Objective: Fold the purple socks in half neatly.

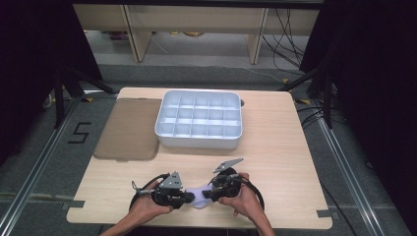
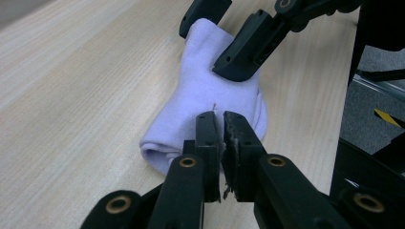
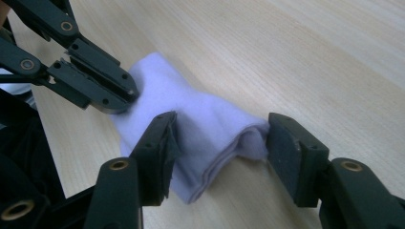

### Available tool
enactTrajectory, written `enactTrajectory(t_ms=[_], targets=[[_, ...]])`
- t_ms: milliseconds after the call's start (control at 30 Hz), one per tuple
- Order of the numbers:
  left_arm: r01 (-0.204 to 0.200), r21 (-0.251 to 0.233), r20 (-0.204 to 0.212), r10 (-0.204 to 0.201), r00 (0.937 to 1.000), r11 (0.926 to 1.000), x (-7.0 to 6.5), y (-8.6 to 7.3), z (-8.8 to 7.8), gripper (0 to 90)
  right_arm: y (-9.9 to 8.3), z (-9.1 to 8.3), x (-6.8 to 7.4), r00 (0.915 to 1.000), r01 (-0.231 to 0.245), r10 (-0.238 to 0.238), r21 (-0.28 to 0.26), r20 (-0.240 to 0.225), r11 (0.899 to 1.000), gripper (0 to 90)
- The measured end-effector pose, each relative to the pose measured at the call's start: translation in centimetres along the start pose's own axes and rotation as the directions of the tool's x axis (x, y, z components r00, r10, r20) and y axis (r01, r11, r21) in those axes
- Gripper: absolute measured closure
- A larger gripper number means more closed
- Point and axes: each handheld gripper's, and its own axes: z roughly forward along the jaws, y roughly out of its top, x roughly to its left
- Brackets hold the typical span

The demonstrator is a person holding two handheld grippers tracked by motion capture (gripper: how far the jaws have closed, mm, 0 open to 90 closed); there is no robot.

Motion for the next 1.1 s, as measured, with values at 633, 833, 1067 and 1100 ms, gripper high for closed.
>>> enactTrajectory(t_ms=[633,833,1067,1100], targets=[[0.027,0.002,0.057,-0.027,0.998,0.9996,-0.3,0.1,-0.3,64.8,-0.1,-0.1,0.7,0.9983,-0.001,0.001,0.008,-0.059,1.0,69.2],[0.078,-0.011,0.053,-0.077,0.9956,0.9969,-1.0,-0.2,-1.1,46.6,0.0,-0.2,1.1,0.9992,0.022,-0.022,0.01,-0.032,1.0,69.8],[0.05,0.009,-0.018,-0.05,0.9986,0.9987,-0.7,-1.1,-2.6,37.2,0.0,-0.2,1.3,0.999,0.042,-0.042,0.001,-0.015,0.999,70.1],[0.059,-0.003,-0.015,-0.059,0.9981,0.9982,-0.6,-1.4,-2.9,36.8,0.0,-0.4,1.5,0.9996,0.024,-0.024,0.008,-0.014,1.0,70.1]])
